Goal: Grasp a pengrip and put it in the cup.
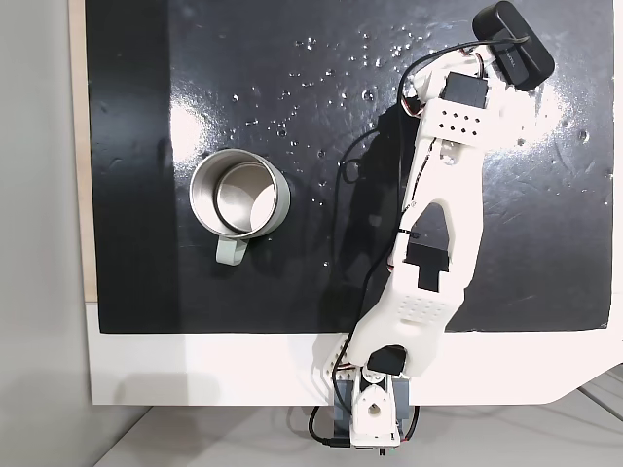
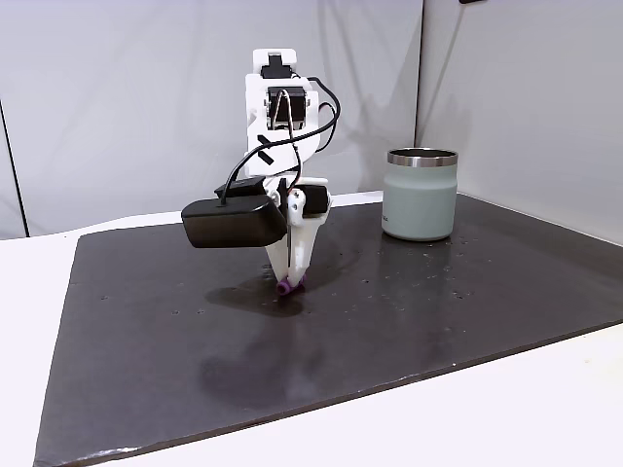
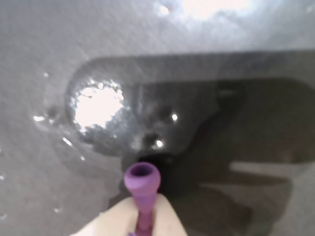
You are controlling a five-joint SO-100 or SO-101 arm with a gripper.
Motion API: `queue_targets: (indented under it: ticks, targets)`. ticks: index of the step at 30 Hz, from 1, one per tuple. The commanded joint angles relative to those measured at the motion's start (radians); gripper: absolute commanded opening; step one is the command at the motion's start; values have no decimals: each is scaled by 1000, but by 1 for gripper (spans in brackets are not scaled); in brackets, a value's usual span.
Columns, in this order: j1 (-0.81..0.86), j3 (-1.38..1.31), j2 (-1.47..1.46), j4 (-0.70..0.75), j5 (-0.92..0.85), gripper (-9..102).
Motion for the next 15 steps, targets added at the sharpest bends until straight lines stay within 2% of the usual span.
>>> queue_targets:
  ticks: [1,9,15]
  targets:
    - [-18,-75,11,86,8,0]
    - [-89,-244,107,354,98,0]
    - [-160,-252,245,471,167,0]
